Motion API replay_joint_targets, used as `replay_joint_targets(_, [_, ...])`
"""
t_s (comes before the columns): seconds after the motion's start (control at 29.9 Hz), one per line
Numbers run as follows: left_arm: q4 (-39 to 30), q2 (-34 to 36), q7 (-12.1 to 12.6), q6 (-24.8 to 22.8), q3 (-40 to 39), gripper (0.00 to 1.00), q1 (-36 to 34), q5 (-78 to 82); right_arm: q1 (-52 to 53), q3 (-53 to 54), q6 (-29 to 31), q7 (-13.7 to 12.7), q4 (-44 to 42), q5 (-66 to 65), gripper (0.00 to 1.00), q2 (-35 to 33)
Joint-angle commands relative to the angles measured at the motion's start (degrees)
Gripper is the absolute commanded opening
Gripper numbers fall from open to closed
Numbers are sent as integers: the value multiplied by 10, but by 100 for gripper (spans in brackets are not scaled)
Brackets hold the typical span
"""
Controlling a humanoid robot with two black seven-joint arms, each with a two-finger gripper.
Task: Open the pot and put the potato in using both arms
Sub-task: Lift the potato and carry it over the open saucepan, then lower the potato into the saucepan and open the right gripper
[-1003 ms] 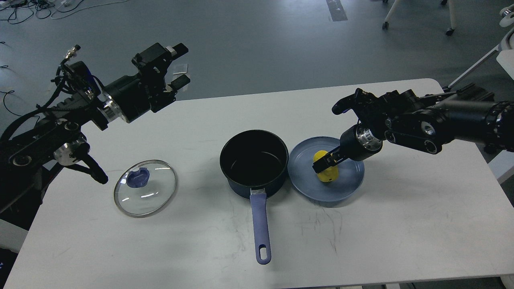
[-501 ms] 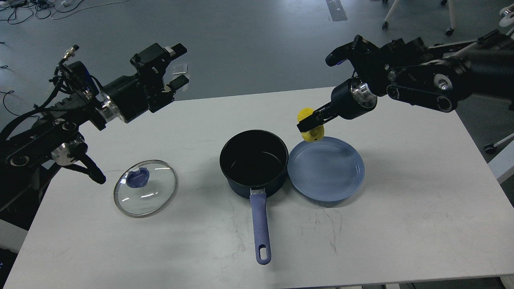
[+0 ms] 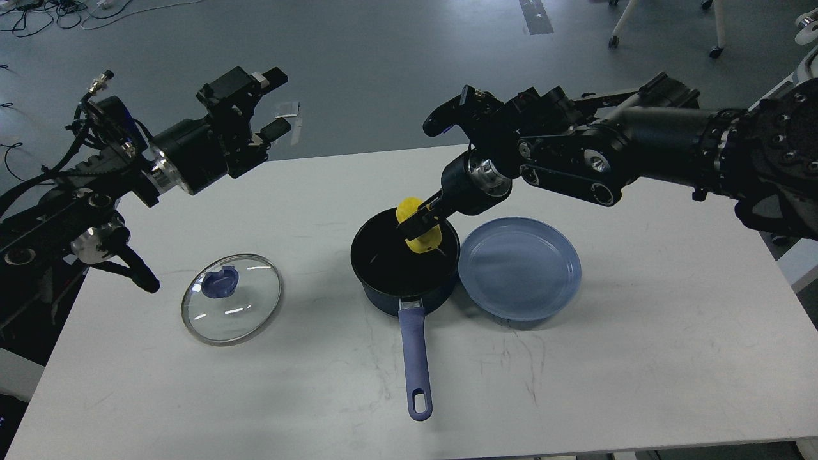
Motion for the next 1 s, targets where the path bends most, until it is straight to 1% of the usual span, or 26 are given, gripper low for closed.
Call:
replay_joint_targets(0.0, [-2,0,0,0,0,98,0,0,-11,0,0,1,-2,1,33,0])
replay_joint_targets(0.13, [-2,0,0,0,0,98,0,0,-18,1,0,1,-6,11,34,0])
replay_joint_targets(0.27, [-2,0,0,0,0,98,0,0,-20,3,0,1,-14,33,39,0])
replay_joint_targets(0.4, [-2,0,0,0,0,98,0,0,-21,3,0,1,-15,35,53,0])
replay_joint_targets(0.43, [-2,0,0,-1,0,98,0,0,-21,4,0,1,-16,35,58,0])
replay_joint_targets(0.5, [-2,0,0,0,0,98,0,0,-21,4,0,1,-18,38,61,0])
replay_joint_targets(0.6, [-2,0,0,-1,0,98,0,0,-21,4,0,1,-18,38,62,0])
replay_joint_targets(0.8, [-2,-2,0,-1,1,98,0,0,-25,4,0,1,-18,40,74,0])
replay_joint_targets(0.87, [-2,-2,0,-1,1,98,0,0,-24,4,0,1,-18,45,81,0])
replay_joint_targets(0.94, [-2,-2,0,-1,1,98,0,0,-24,4,0,1,-18,57,82,0])
replay_joint_targets(0.97, [-2,-1,0,-1,1,98,0,0,-24,4,0,1,-18,62,86,0])
